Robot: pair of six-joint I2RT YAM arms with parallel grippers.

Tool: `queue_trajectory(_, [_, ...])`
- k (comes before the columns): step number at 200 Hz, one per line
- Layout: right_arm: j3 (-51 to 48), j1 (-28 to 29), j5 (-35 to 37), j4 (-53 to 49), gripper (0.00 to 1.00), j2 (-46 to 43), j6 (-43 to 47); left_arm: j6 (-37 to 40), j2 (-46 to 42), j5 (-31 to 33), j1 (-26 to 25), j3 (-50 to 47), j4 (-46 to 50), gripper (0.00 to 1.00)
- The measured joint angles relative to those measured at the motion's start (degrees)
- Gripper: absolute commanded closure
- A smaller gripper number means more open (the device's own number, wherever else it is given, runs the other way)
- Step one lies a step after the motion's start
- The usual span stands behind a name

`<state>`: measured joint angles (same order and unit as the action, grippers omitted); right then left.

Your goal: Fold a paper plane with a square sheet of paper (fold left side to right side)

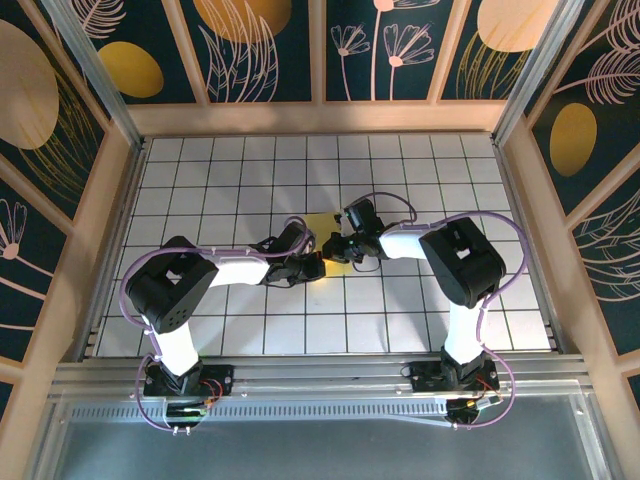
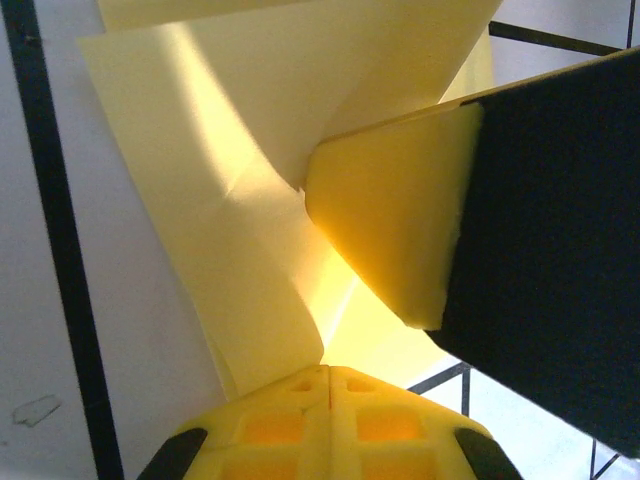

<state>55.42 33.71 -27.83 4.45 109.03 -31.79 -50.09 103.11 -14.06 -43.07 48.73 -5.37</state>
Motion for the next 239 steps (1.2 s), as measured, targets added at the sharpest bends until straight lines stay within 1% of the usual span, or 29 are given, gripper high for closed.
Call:
queue_trajectory(46, [0.0, -0.9, -0.9, 0.1, 1.00, 0.2, 0.0, -0.2, 0.2, 0.0, 0.0, 0.0, -0.5, 0.99])
queue_trajectory(82, [0.0, -3.4, -2.6, 0.2, 1.00, 0.5, 0.0, -0.4, 0.5, 0.2, 0.0, 0.0, -1.4, 0.99])
queue_trajectory(123, [0.0, -6.1, -2.8, 0.9, 1.00, 0.7, 0.0, -0.5, 0.6, 0.2, 0.0, 0.0, -1.6, 0.99])
queue_trajectory(163, [0.0, -7.9, -3.1, 1.4, 1.00, 1.0, 0.0, -0.5, 0.7, 0.2, 0.0, 0.0, -1.7, 0.99])
queue_trajectory(217, [0.0, -9.7, -6.1, 2.3, 1.00, 1.8, 0.0, -0.5, 0.9, 0.2, 0.0, 0.1, -2.1, 0.99])
queue_trajectory(239, [0.1, -10.9, -6.3, 2.5, 1.00, 1.9, 0.4, -0.5, 0.9, 0.1, 0.0, 0.2, -2.1, 0.99])
